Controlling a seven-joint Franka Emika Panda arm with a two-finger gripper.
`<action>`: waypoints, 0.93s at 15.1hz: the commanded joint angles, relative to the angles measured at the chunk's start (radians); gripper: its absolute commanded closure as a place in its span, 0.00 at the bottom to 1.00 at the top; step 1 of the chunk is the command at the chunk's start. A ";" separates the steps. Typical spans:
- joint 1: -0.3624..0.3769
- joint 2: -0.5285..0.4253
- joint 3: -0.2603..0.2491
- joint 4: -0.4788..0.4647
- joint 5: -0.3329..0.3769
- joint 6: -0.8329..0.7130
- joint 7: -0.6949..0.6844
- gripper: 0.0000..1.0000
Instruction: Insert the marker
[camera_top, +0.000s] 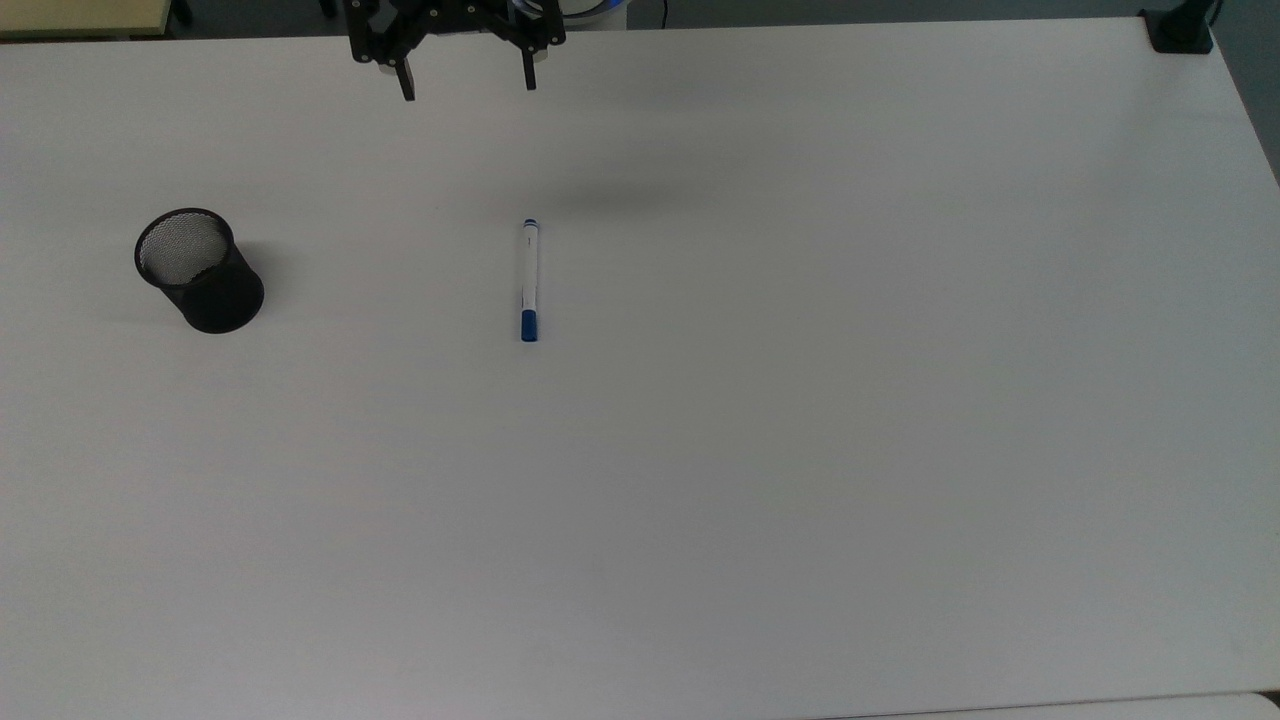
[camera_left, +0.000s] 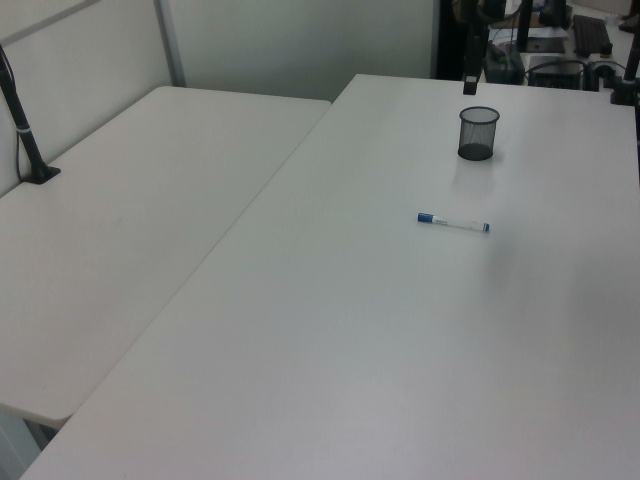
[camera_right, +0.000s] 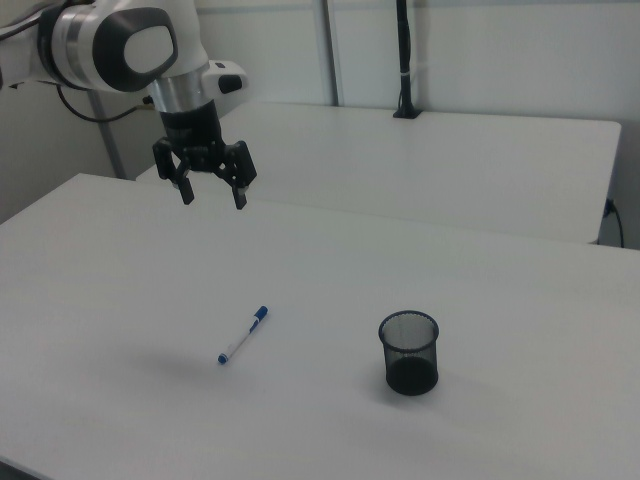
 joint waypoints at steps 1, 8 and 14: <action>-0.003 0.006 0.028 -0.037 -0.018 0.017 -0.027 0.00; 0.001 0.089 0.031 -0.182 -0.045 0.284 0.061 0.00; 0.006 0.215 0.031 -0.217 -0.042 0.483 0.179 0.02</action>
